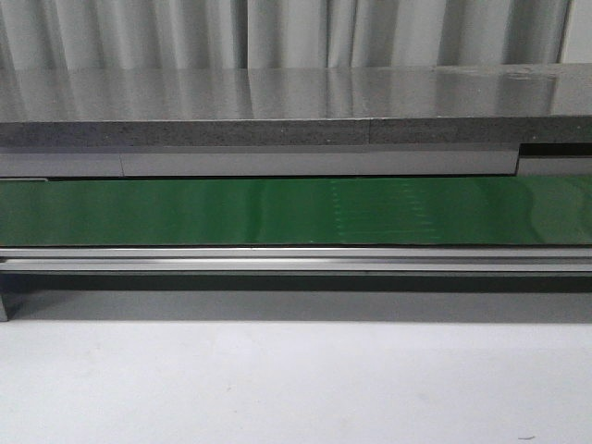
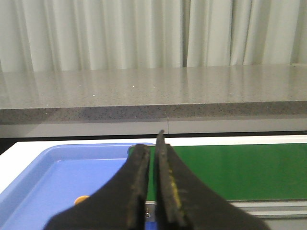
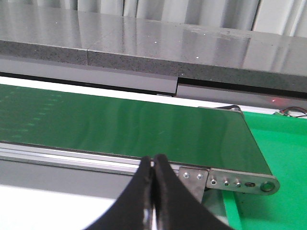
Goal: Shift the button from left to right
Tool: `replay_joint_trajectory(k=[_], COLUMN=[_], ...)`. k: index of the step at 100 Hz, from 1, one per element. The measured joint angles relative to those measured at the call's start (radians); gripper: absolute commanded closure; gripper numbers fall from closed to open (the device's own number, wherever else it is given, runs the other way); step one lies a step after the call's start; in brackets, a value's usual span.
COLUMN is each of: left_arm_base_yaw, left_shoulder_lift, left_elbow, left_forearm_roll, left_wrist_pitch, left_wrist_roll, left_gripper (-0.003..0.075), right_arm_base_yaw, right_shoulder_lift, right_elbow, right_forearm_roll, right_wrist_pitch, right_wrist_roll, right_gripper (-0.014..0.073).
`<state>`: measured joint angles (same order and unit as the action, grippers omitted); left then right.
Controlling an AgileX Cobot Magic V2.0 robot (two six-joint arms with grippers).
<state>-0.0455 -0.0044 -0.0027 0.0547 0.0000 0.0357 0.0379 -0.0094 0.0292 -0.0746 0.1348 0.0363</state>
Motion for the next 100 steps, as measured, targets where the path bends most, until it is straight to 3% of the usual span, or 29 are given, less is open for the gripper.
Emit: replay_joint_trajectory(k=[66, 84, 100], left_arm_base_yaw=[0.0, 0.0, 0.0], left_shoulder_lift=[0.0, 0.011, 0.131], left_elbow=[-0.005, -0.116, -0.299], left_forearm_roll=[-0.042, -0.055, -0.055], left_wrist_pitch=[0.0, 0.118, 0.32], left_wrist_roll=[0.0, 0.0, 0.0], left_gripper=[0.0715, 0.0715, 0.0715], right_arm_base_yaw=[0.0, 0.0, 0.0], right_shoulder_lift=[0.0, 0.0, 0.0], right_elbow=[0.0, 0.0, 0.0], right_forearm_roll=[0.0, 0.0, 0.0], right_wrist_pitch=[0.0, 0.0, 0.0], right_wrist_roll=[0.0, 0.0, 0.0], right_gripper=[0.0662, 0.0662, 0.0662])
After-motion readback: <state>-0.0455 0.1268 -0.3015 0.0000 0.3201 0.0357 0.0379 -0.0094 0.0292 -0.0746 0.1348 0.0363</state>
